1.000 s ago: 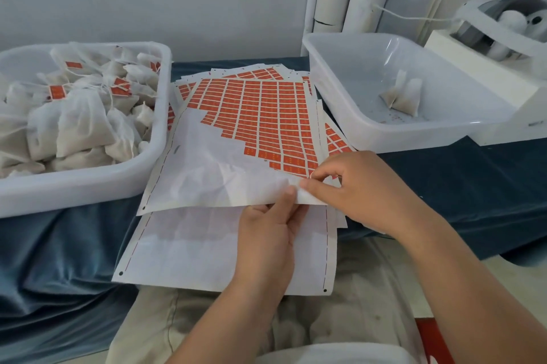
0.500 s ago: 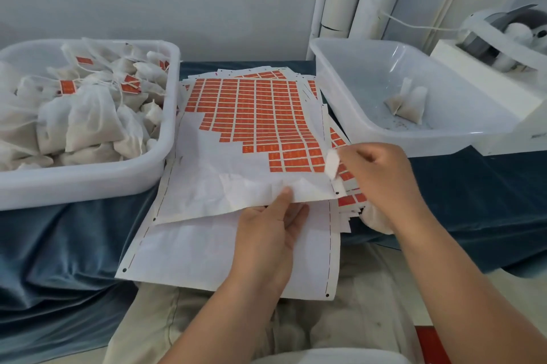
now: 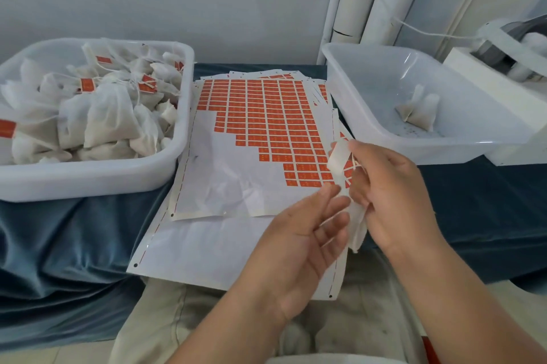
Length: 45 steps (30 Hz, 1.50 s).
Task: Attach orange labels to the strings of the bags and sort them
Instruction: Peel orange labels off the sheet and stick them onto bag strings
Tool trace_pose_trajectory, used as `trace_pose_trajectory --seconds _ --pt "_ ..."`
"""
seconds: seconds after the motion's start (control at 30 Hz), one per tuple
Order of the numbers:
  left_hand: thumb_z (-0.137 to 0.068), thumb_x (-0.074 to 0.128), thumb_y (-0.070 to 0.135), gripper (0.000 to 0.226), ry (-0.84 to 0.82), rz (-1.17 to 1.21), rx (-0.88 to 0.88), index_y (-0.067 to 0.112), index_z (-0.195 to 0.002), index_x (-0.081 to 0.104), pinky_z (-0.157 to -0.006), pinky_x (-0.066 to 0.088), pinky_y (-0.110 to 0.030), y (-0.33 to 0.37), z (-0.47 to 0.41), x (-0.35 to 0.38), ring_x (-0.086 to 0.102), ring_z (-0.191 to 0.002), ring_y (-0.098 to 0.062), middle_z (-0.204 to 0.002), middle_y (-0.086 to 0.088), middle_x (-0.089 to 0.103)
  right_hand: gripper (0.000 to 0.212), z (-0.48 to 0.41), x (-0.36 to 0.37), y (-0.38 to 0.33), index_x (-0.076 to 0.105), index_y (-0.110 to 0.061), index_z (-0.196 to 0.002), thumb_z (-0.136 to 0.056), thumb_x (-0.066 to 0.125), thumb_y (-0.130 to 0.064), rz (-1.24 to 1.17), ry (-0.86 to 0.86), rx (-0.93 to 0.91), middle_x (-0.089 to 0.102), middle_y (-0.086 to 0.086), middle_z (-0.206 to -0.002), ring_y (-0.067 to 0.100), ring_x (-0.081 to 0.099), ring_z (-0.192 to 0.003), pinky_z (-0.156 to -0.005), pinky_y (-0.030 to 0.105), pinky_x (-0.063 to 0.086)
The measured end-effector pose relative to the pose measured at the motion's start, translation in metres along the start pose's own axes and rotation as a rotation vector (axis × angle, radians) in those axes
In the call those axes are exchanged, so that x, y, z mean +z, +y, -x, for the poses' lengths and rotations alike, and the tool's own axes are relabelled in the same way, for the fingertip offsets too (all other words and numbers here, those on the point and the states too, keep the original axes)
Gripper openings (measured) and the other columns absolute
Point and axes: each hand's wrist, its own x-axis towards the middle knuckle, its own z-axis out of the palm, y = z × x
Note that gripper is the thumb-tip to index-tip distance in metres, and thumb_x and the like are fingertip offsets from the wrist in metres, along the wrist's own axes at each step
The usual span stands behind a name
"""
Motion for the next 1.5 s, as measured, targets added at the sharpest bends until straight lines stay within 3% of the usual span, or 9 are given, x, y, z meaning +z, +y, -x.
trace_pose_trajectory --seconds 0.13,0.33,0.47,0.63,0.77,0.9,1.0,1.3,1.5 --pt "-0.089 0.08 0.035 0.028 -0.036 0.066 0.048 0.018 -0.111 0.084 -0.073 0.061 -0.019 0.004 0.002 0.0 0.074 -0.088 -0.008 -0.113 -0.002 0.079 0.034 0.01 0.013 0.005 0.073 -0.029 -0.067 -0.1 0.066 -0.029 -0.103 -0.04 0.042 0.06 -0.017 -0.054 -0.001 0.059 -0.048 -0.05 0.013 0.048" --pt "-0.081 0.083 0.027 0.021 0.041 0.184 0.12 0.016 -0.099 0.085 -0.058 0.058 -0.016 0.008 0.008 0.002 0.075 -0.082 -0.008 -0.103 -0.003 0.079 0.035 0.017 0.02 -0.002 0.072 -0.013 -0.077 -0.093 0.066 -0.043 -0.019 -0.05 0.058 0.034 0.015 -0.06 0.012 0.033 -0.051 -0.057 0.031 0.04" --pt "-0.093 0.075 0.027 0.015 0.078 0.065 0.236 0.018 -0.099 0.085 -0.059 0.057 -0.016 0.016 0.011 0.001 0.076 -0.084 -0.008 -0.105 -0.005 0.08 0.033 0.018 0.021 -0.003 0.081 -0.023 -0.098 -0.095 0.061 -0.048 0.03 -0.084 0.075 0.029 0.027 -0.072 0.013 0.03 -0.052 -0.052 0.03 0.034" --pt "-0.094 0.068 0.02 0.018 0.197 -0.1 0.514 0.025 -0.083 0.08 -0.06 0.056 -0.019 0.038 0.011 -0.01 0.075 -0.083 -0.01 -0.102 -0.007 0.08 0.039 0.017 0.018 0.0 0.079 -0.034 -0.108 -0.104 0.048 -0.056 0.188 -0.237 0.046 0.048 0.002 -0.059 0.009 0.041 -0.053 -0.058 0.022 0.043" --pt "-0.087 0.066 0.026 0.016 0.278 -0.233 0.618 0.03 -0.074 0.075 -0.064 0.058 -0.021 0.057 0.011 -0.021 0.077 -0.087 -0.015 -0.098 -0.004 0.08 0.023 0.017 0.014 -0.003 0.079 -0.037 -0.112 -0.106 0.061 -0.024 0.187 -0.299 -0.034 0.079 -0.011 -0.098 0.004 0.05 -0.055 -0.055 0.017 0.047" --pt "-0.084 0.064 0.03 0.017 0.292 -0.407 0.593 0.032 -0.068 0.071 -0.067 0.057 -0.02 0.062 0.009 -0.026 0.078 -0.086 -0.018 -0.097 -0.005 0.079 0.014 0.017 0.013 -0.01 0.062 -0.036 -0.115 -0.104 0.064 -0.027 0.226 -0.33 -0.108 0.08 -0.006 -0.108 0.011 0.061 -0.055 -0.054 0.02 0.051" --pt "-0.083 0.062 0.029 0.017 0.278 -0.475 0.55 0.028 -0.068 0.069 -0.07 0.058 -0.021 0.059 0.007 -0.028 0.078 -0.086 -0.021 -0.092 -0.008 0.078 0.031 0.017 0.012 -0.015 0.048 -0.037 -0.126 -0.1 0.064 -0.041 0.247 -0.342 -0.112 0.079 -0.008 -0.113 0.017 0.072 -0.066 -0.058 0.022 0.055" --pt "-0.099 0.062 0.016 0.02 0.198 -0.632 0.488 0.017 -0.08 0.065 -0.078 0.062 -0.023 0.053 0.007 -0.026 0.08 -0.093 -0.022 -0.095 -0.002 0.08 0.018 0.024 0.008 -0.025 0.068 -0.038 -0.115 -0.105 0.056 -0.03 0.282 -0.318 -0.237 0.077 -0.015 -0.117 0.003 0.074 -0.1 -0.077 0.008 0.053" --pt "-0.088 0.065 0.028 0.016 0.053 -0.576 0.571 0.03 -0.073 0.066 -0.095 0.062 -0.034 0.048 0.004 -0.025 0.076 -0.109 -0.024 -0.113 -0.002 0.078 0.023 0.029 0.01 -0.026 0.063 -0.038 -0.128 -0.106 0.055 -0.038 0.451 -0.358 -0.349 0.072 -0.021 -0.128 0.002 0.066 -0.122 -0.099 0.028 0.058"
